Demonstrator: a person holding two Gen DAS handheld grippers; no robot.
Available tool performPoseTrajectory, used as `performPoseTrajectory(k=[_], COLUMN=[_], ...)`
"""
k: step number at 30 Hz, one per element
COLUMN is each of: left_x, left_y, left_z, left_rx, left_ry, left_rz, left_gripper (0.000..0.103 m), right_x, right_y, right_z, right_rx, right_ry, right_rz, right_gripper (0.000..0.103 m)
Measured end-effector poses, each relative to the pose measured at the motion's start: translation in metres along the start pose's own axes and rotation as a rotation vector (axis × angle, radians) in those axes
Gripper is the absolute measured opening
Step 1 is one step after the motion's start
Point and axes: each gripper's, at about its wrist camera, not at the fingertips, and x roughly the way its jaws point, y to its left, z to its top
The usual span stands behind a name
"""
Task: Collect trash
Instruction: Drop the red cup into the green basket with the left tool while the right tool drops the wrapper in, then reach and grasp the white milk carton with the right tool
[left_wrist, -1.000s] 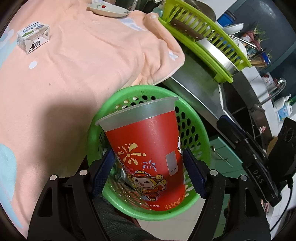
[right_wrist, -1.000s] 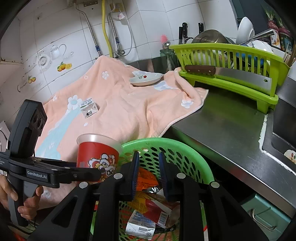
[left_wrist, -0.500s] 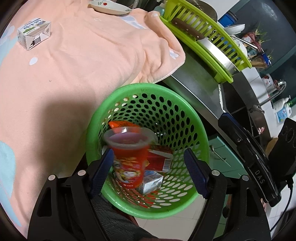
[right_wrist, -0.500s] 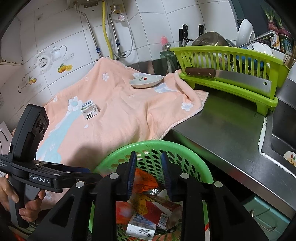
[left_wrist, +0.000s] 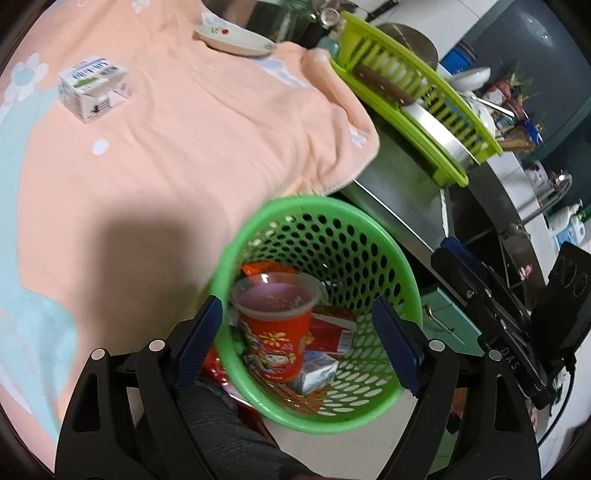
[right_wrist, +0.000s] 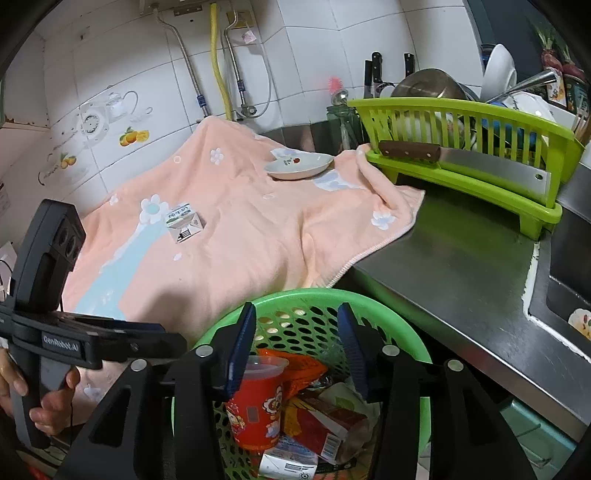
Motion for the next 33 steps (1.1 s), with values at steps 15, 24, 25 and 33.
performPoseTrajectory(k=[15,24,25,33], left_x=[-0.054,-0.082,-0.083,-0.099], left_y=[0.069,0.127,0.132,0.179], left_z=[0.036,0.058,0.060,0.083], left_rx=[-0.114,-0.181,-0.187,-0.239], left_ry=[-0.120,-0.180,-0.185,-0.232], left_rz=[0.113,0.221,0.231,0.318], left_gripper=[0.082,0.082,0.082,0.082], right_x=[0.036,0.080,0.086,0.142], right_y=[0.044,0.082,0.087,0.134], right_z=[0.034,0.060,0.063,0.095], right_rx=[-0.112,-0.203,-0.215,-0.304], right_ry=[0.020,0.064,0.069,0.115], right_rz=[0.071,0.132,0.139,0.204], right_gripper=[0.055,0.060,0.060,0.065])
